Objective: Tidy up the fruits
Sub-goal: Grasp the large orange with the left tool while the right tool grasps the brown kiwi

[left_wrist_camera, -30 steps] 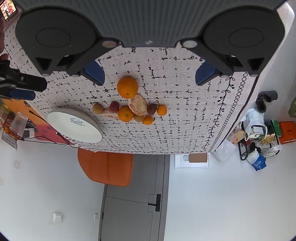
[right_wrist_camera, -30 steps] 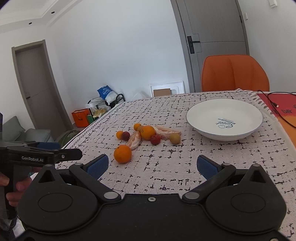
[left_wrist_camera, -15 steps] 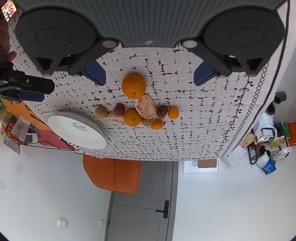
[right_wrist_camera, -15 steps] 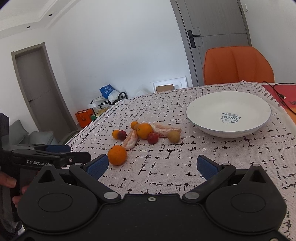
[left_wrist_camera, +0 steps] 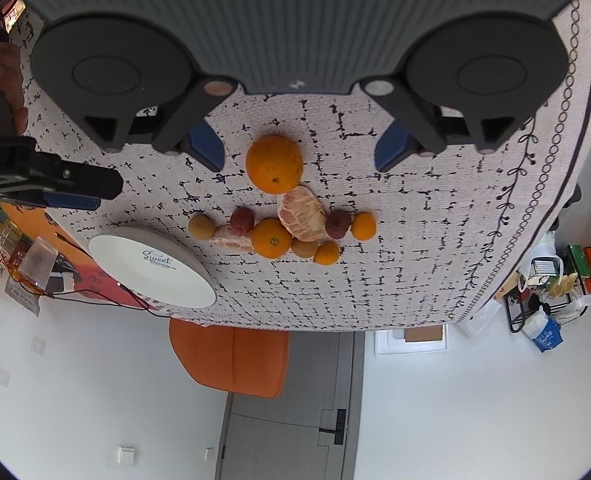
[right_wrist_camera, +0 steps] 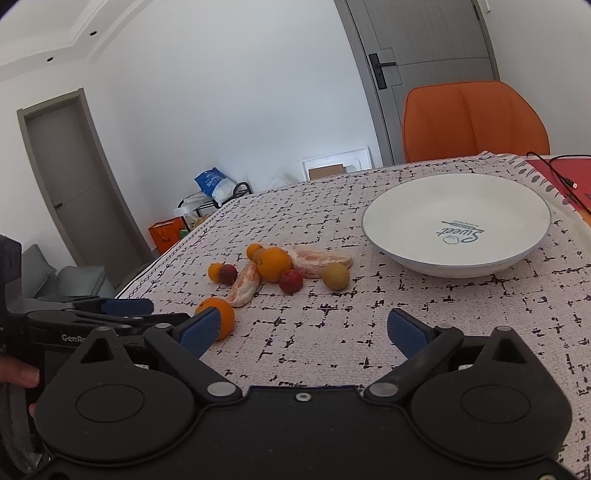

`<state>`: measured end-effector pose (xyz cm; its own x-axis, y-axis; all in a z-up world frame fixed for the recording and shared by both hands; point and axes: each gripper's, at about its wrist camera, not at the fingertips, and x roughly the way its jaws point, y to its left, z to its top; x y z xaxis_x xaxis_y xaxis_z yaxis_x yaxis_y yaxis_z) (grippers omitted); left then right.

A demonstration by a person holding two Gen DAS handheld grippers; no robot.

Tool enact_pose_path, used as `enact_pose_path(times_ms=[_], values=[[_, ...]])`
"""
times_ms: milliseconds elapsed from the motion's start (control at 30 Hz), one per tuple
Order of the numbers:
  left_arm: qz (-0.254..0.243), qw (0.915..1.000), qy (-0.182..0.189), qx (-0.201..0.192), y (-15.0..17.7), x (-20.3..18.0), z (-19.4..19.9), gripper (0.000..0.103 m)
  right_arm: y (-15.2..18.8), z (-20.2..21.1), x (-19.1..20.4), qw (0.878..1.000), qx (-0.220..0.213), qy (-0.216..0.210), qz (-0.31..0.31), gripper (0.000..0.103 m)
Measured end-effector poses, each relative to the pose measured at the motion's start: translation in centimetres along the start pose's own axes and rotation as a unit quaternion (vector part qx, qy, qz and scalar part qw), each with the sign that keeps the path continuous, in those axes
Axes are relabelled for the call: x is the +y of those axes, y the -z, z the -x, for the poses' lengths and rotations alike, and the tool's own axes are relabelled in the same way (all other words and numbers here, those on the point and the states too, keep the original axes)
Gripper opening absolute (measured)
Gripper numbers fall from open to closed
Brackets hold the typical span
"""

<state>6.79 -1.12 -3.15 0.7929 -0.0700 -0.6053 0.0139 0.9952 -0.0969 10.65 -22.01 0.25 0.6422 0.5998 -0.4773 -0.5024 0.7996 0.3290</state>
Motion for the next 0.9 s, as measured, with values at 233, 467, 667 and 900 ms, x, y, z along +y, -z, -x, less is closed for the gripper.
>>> enact_pose_path(times_ms=[233,467,667,900], values=[[0.003,0.9998,0.013,0.015,-0.3,-0.1,-1.8,0.064,-0.2,-1.2,-0.4,1.0,0.008,-0.002,0.0,0.088],[0.022,0.9988,0.034,0.026,-0.6,0.1,-3.1,0.038,-0.9,-2.6,-0.7,1.0,0.014,-0.001,0.005,0.08],[0.035,0.999,0.022,0.018,-0.9,1.0,-2.6,0.038,-1.5,-4.5,-0.6,0.999,0.035,0.023,0.01,0.064],[0.042,0.9991,0.001,0.006,-1.3,2.7,-2.1,0.038,-2.0,-6.3,0.0,0.998,0.044,0.026,0.02,0.057]])
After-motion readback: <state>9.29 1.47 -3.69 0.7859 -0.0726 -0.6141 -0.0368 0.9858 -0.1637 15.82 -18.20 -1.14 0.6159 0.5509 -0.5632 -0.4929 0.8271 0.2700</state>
